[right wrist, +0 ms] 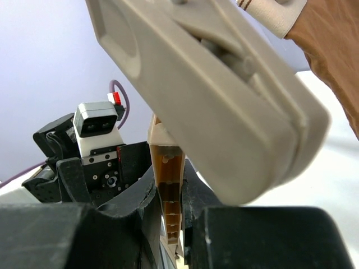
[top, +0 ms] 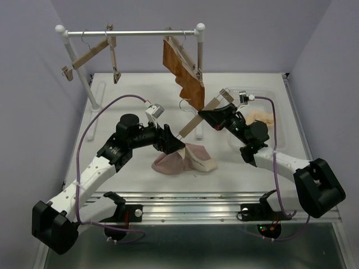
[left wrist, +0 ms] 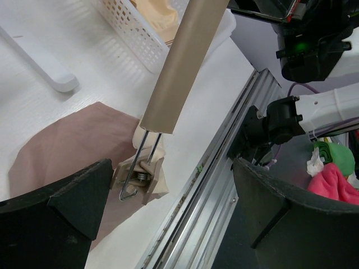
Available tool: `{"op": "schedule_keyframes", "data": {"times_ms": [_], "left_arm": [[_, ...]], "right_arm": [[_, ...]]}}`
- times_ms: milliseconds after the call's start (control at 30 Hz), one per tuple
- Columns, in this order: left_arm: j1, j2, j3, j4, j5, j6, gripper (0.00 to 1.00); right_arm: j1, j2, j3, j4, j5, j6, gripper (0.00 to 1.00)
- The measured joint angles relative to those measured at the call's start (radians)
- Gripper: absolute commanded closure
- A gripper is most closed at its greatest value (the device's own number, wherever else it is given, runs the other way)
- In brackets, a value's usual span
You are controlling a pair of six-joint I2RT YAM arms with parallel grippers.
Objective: Remove the underwear clipped to the hanger
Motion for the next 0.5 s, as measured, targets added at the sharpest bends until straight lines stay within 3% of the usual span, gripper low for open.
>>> {"op": "schedule_keyframes", "data": {"times_ms": [333, 433, 500], "left_arm": [[0.013, -0.003, -0.003, 0.005, 0.012, 0.003, 0.04], [0.013, -0.003, -0.003, 0.005, 0.01, 0.01, 0.2], [0.015, -0.003, -0.003, 0.003, 0.006, 0.016, 0.42]], "right_arm": [[0.0, 0.043, 0.018, 0.026, 0.01, 0.023, 0.99], [0.0, 0.048, 0.024, 0.022, 0.019, 0.025, 0.99], [0.0, 0.052, 0.032, 0.02, 0.025, 0.033, 0.99]]}}
